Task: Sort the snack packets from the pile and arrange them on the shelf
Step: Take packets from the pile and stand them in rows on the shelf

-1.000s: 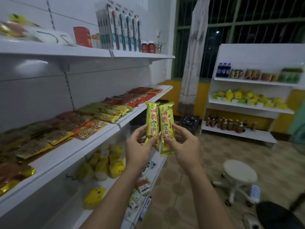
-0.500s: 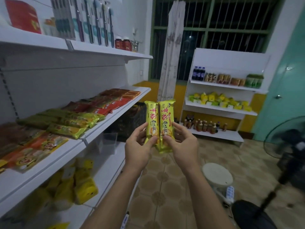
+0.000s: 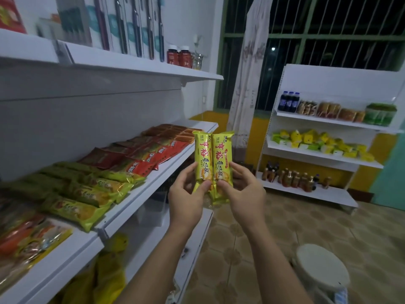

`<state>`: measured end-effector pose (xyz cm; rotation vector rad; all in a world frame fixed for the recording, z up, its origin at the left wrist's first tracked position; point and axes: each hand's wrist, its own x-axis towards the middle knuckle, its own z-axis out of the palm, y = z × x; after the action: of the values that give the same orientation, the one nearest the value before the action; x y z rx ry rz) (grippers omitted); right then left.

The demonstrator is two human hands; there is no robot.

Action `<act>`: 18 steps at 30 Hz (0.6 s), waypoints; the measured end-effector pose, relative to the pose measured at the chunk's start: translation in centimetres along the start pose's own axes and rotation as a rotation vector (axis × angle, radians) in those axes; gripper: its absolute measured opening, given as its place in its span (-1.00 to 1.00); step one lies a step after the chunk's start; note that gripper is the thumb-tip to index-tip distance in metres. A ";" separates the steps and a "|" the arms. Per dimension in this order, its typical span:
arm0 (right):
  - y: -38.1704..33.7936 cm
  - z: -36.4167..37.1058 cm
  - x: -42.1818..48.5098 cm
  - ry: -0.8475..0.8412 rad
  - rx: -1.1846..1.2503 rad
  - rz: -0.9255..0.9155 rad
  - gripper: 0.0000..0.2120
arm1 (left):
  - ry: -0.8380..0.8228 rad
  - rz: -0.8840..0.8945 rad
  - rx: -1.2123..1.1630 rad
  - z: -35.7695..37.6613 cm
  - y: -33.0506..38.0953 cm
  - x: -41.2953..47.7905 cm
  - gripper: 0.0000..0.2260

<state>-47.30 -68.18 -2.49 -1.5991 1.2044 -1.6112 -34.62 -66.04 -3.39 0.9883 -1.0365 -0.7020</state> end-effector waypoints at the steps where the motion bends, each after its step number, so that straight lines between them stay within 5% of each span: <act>1: 0.5 0.6 0.8 -0.021 0.005 0.002 -0.51 | 0.010 -0.003 0.012 -0.1 -0.2 0.8 -0.56; 10: 4.5 7.3 9.3 -0.235 0.120 0.010 -0.51 | 0.139 0.030 0.224 -1.8 -3.0 9.0 -0.54; 18: 5.2 16.6 16.5 -0.641 0.182 -0.106 -0.48 | 0.417 -0.025 0.445 -6.7 -2.9 15.1 -0.41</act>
<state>-34.30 -88.30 -1.31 -1.8740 0.6261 -1.0849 -22.87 -77.92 -1.58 1.4627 -0.8228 -0.2627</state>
